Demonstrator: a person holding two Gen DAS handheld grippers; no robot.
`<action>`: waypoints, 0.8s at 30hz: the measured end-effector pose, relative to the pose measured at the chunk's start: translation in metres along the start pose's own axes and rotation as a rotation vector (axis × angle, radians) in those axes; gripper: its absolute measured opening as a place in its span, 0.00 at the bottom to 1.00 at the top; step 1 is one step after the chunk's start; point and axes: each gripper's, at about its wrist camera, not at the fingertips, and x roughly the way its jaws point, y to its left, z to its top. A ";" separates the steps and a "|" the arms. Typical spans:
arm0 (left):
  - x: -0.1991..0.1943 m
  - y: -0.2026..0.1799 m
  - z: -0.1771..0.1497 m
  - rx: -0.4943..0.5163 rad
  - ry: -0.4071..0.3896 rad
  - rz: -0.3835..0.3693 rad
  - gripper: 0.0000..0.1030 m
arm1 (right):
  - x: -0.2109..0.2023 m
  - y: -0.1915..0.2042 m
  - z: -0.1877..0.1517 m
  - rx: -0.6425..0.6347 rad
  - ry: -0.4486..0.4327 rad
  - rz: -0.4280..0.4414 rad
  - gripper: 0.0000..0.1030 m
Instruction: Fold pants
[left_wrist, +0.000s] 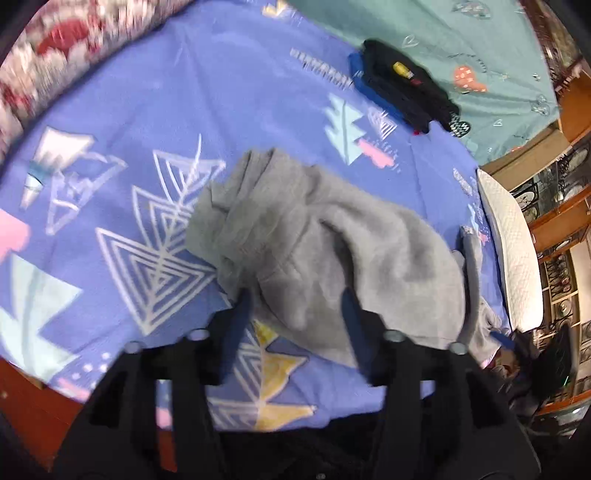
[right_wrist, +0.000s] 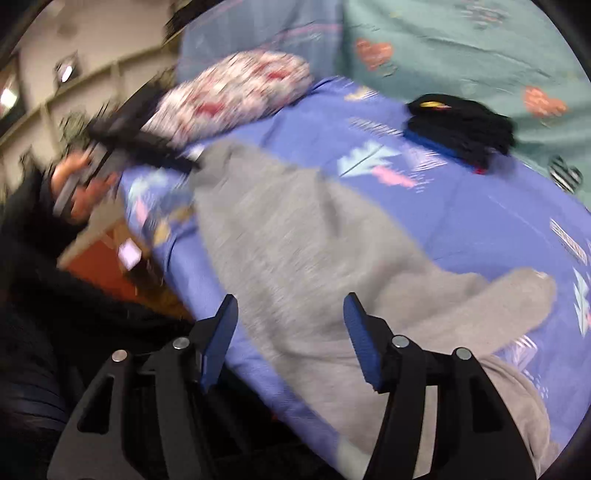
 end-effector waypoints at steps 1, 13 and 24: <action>-0.015 -0.009 0.000 0.037 -0.032 0.004 0.56 | -0.009 -0.015 0.005 0.048 -0.022 -0.056 0.79; 0.065 -0.108 -0.012 0.309 0.055 -0.087 0.69 | 0.086 -0.174 0.023 0.570 0.364 -0.531 0.85; 0.090 -0.088 -0.024 0.278 0.067 -0.175 0.69 | -0.090 -0.107 -0.051 0.655 -0.142 -0.524 0.07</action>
